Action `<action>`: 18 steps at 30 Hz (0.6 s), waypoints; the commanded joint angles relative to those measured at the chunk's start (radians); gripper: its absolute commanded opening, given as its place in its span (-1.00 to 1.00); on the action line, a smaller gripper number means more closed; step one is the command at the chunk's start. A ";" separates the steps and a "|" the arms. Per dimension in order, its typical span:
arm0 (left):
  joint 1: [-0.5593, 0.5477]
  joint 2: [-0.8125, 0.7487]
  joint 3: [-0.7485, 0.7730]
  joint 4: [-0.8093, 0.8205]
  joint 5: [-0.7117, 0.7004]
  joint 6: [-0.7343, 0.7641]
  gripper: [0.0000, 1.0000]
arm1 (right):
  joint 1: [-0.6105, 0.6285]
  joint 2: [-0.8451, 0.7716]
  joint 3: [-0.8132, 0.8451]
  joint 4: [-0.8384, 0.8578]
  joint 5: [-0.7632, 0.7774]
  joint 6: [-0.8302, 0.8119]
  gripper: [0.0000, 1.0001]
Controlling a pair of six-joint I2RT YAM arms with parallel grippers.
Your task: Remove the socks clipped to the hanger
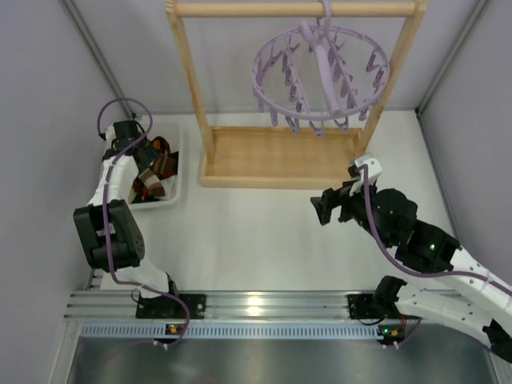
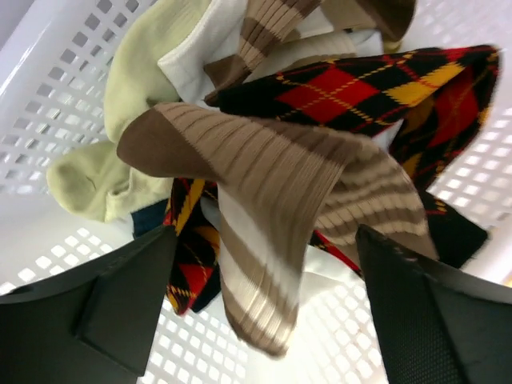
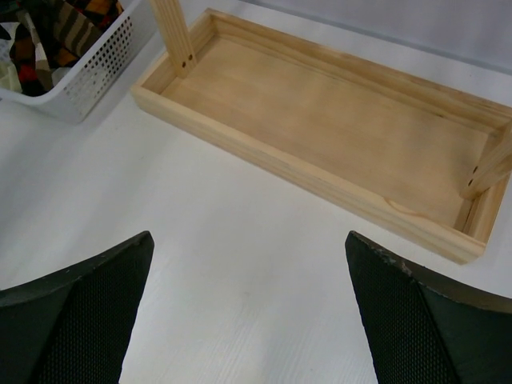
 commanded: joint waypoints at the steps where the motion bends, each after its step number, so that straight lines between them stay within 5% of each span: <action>1: -0.008 -0.102 0.012 0.017 0.031 0.005 0.98 | -0.009 0.007 -0.009 0.043 0.000 0.025 0.99; 9: -0.031 -0.407 0.105 -0.125 0.054 0.136 0.98 | -0.125 0.086 -0.031 0.021 -0.003 0.156 0.99; 18: -0.100 -0.725 -0.016 -0.182 0.359 0.235 0.98 | -0.156 0.003 -0.011 -0.023 0.138 0.163 0.99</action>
